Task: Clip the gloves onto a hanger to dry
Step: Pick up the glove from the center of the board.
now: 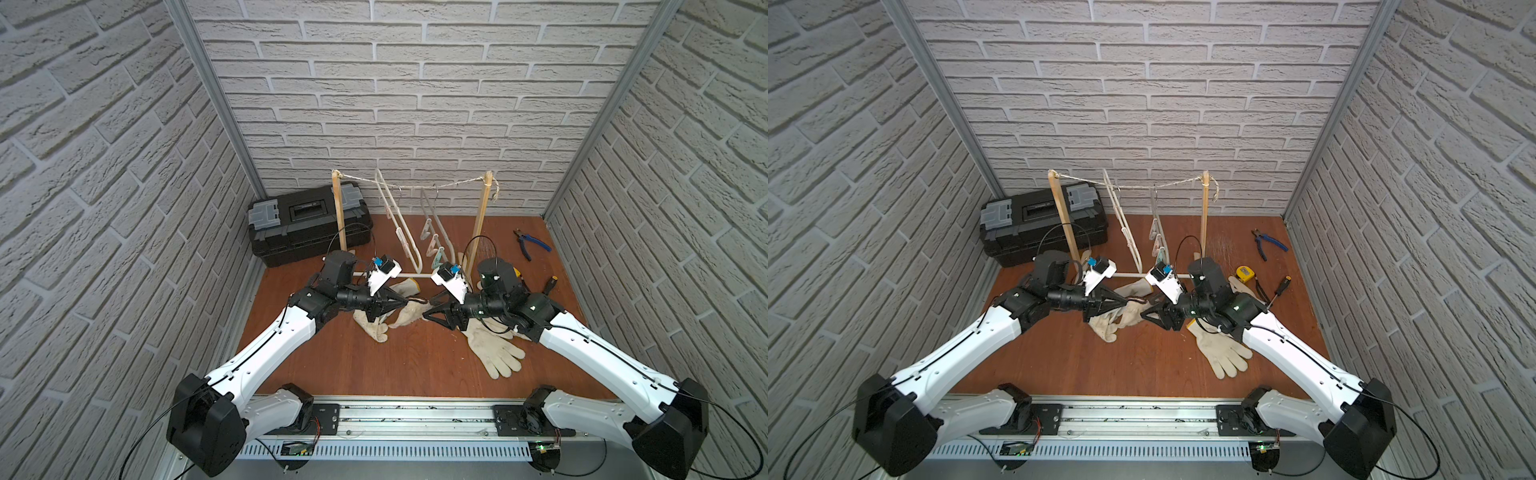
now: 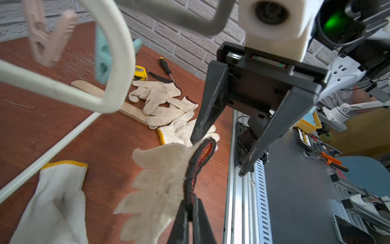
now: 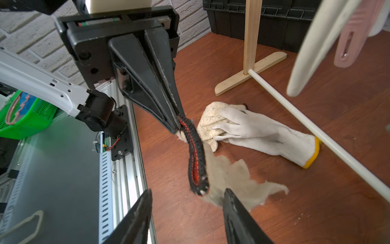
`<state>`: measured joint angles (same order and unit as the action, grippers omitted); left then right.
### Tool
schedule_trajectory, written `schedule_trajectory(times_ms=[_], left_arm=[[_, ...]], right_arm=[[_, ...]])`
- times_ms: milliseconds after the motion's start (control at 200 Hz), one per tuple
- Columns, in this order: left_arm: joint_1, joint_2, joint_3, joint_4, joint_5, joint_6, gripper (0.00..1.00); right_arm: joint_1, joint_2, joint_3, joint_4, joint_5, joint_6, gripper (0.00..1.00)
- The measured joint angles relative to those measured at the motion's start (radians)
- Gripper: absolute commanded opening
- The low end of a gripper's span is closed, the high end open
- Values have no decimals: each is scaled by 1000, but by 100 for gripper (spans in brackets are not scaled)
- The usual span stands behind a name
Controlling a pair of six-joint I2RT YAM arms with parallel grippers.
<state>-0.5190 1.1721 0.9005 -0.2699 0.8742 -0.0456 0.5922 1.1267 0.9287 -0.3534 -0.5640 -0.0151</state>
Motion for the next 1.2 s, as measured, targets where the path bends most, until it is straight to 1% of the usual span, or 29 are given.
schedule_trajectory(times_ms=[180, 360, 555, 730, 775, 800, 895, 950, 1000, 1020, 1070, 1110, 1150, 1200], left_arm=[[0, 9, 2, -23, 11, 1, 0], [0, 26, 18, -42, 42, 6, 0], [3, 41, 40, -90, 75, 29, 0], [14, 46, 46, -117, 108, 47, 0], [19, 50, 48, -124, 116, 51, 0], [21, 51, 48, -127, 119, 52, 0], [26, 59, 48, -130, 126, 53, 0], [29, 62, 48, -131, 127, 53, 0], [33, 64, 49, -131, 127, 53, 0], [35, 65, 49, -131, 127, 53, 0], [39, 66, 49, -136, 126, 53, 2], [43, 66, 49, -141, 126, 53, 6], [51, 66, 49, -144, 124, 52, 13], [63, 66, 52, -146, 115, 54, 30]], right_arm=[[3, 19, -10, 89, 32, -5, 60], [8, 33, -54, 177, 52, -31, 60], [10, 44, -74, 209, 96, -76, 63], [10, 45, -84, 254, 108, -95, 64], [10, 47, -90, 267, 101, -97, 60], [10, 48, -92, 273, 94, -98, 56], [10, 61, -95, 294, 39, -98, 32], [10, 74, -95, 302, 3, -101, 15], [10, 90, -95, 304, -28, -100, 5], [10, 95, -95, 305, -40, -97, 3], [10, 105, -95, 304, -59, -95, 3], [9, 110, -95, 304, -71, -87, 3], [8, 109, -95, 303, -80, -76, 3], [8, 105, -95, 306, -89, -59, 3]])
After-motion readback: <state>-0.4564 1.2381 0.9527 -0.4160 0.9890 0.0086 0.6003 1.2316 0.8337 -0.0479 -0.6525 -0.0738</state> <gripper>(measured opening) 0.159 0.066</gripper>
